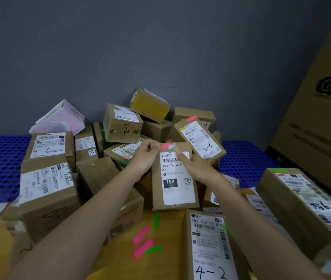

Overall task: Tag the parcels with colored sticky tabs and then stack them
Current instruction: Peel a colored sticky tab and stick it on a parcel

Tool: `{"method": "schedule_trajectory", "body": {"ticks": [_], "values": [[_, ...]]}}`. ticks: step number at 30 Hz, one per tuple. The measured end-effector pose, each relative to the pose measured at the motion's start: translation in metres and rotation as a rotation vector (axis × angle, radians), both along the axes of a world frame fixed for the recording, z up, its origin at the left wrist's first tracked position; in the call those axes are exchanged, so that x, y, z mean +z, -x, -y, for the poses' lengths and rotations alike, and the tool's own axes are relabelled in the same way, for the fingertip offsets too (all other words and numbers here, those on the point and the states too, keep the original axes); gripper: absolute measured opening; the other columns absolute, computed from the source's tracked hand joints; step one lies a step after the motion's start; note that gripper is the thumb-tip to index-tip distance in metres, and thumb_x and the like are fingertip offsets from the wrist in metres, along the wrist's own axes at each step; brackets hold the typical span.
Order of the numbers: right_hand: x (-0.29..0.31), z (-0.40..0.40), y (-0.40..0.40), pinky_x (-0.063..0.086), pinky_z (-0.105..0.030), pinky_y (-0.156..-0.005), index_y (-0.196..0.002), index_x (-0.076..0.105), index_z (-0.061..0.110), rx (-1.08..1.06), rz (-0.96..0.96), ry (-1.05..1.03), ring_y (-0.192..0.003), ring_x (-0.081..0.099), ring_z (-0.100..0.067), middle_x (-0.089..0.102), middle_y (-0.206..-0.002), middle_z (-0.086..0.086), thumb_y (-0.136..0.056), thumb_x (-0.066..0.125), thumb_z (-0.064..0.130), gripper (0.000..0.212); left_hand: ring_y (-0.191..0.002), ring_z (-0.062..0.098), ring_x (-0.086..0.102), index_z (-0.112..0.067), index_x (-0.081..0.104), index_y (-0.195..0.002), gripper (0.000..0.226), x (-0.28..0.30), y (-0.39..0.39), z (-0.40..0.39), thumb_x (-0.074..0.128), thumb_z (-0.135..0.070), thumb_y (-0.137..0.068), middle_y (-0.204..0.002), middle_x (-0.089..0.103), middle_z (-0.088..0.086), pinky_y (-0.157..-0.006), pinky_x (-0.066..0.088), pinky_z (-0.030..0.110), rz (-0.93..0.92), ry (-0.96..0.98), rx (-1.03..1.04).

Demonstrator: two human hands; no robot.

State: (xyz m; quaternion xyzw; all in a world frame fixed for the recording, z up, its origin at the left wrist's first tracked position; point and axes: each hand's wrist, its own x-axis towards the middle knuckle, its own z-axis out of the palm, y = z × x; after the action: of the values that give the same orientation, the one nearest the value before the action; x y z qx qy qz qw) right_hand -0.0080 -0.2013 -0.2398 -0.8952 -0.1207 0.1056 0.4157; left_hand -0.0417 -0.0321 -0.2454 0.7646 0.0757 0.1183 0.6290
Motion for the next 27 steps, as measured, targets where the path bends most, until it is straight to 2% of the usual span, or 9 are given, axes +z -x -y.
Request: {"method": "schedule_trajectory", "body": {"ticks": [3,5,7,11,15,17,20,23,27], "values": [[-0.008,-0.004,0.003,0.050,-0.026,-0.082,-0.120,0.052,0.033,0.030,0.048,-0.221,-0.105,0.062,-0.009,0.065,-0.116,0.009,-0.093,0.048,0.055,0.036,-0.089,0.009,0.056,-0.021,0.053,-0.108,0.024,0.004,0.005,0.002,0.051,-0.042,-0.095,-0.096,0.058,-0.007,-0.066,0.040,0.023,0.019,0.005,0.022],[-0.011,-0.007,0.006,0.053,-0.032,-0.085,-0.125,0.051,0.030,0.029,0.085,-0.238,-0.100,0.064,-0.009,0.065,-0.114,0.010,-0.092,0.048,0.057,0.043,-0.085,0.013,0.061,-0.019,0.050,-0.107,0.031,0.007,0.005,0.005,0.056,-0.044,-0.091,-0.095,0.062,0.000,-0.067,0.047,0.027,0.043,-0.033,0.066],[-0.011,-0.009,0.010,0.054,-0.030,-0.082,-0.130,0.046,0.028,0.002,0.088,-0.258,-0.095,0.064,-0.007,0.065,-0.113,0.010,-0.094,0.047,0.054,0.044,-0.083,0.019,0.064,-0.017,0.048,-0.105,0.029,0.010,0.004,0.009,0.058,-0.041,-0.091,-0.094,0.064,0.005,-0.070,0.053,0.034,0.061,-0.037,0.115],[-0.013,-0.012,0.013,0.055,-0.030,-0.081,-0.133,0.043,0.028,-0.029,0.092,-0.303,-0.096,0.065,-0.009,0.066,-0.115,0.006,-0.095,0.046,0.053,0.046,-0.068,0.010,0.061,-0.018,0.045,-0.105,0.022,0.014,0.005,0.016,0.054,-0.034,-0.095,-0.084,0.061,-0.001,-0.052,0.045,0.021,0.091,-0.086,0.146],[-0.010,-0.012,0.015,0.051,-0.023,-0.071,-0.132,0.043,0.026,-0.017,0.126,-0.287,-0.091,0.063,-0.005,0.064,-0.113,0.009,-0.097,0.044,0.048,0.042,-0.071,0.007,0.059,-0.020,0.043,-0.106,0.022,0.012,0.009,0.019,0.053,-0.037,-0.095,-0.088,0.058,-0.004,-0.054,0.043,0.021,0.113,-0.106,0.181],[-0.005,-0.009,0.011,0.052,-0.027,-0.075,-0.129,0.045,0.027,-0.025,0.141,-0.251,-0.094,0.063,-0.007,0.063,-0.111,0.011,-0.096,0.044,0.051,0.041,-0.078,0.007,0.058,-0.022,0.044,-0.110,0.020,0.009,0.009,0.017,0.046,-0.038,-0.098,-0.091,0.058,-0.005,-0.061,0.044,0.024,0.093,-0.080,0.129],[0.000,-0.005,0.001,0.050,-0.043,-0.094,-0.131,0.048,0.028,-0.029,0.139,-0.189,-0.106,0.062,-0.014,0.064,-0.118,0.008,-0.092,0.044,0.059,0.050,-0.087,0.007,0.054,-0.024,0.047,-0.113,0.018,0.008,0.008,0.015,0.040,-0.034,-0.101,-0.094,0.056,-0.009,-0.070,0.044,0.028,0.064,-0.040,0.094],[0.002,-0.007,-0.003,0.048,-0.043,-0.096,-0.133,0.047,0.026,-0.018,0.136,-0.176,-0.109,0.060,-0.015,0.063,-0.122,0.005,-0.094,0.045,0.054,0.048,-0.086,0.007,0.053,-0.021,0.050,-0.111,0.015,0.009,0.004,0.016,0.041,-0.028,-0.101,-0.096,0.056,-0.006,-0.064,0.040,0.023,0.058,-0.031,0.152],[0.001,-0.010,-0.007,0.049,-0.044,-0.096,-0.136,0.045,0.023,-0.032,0.122,-0.217,-0.112,0.060,-0.018,0.062,-0.124,0.003,-0.095,0.046,0.051,0.049,-0.099,0.015,0.054,-0.021,0.051,-0.114,0.019,0.010,0.001,0.015,0.039,-0.028,-0.101,-0.104,0.056,-0.003,-0.070,0.040,0.026,0.061,-0.037,0.157]]}}
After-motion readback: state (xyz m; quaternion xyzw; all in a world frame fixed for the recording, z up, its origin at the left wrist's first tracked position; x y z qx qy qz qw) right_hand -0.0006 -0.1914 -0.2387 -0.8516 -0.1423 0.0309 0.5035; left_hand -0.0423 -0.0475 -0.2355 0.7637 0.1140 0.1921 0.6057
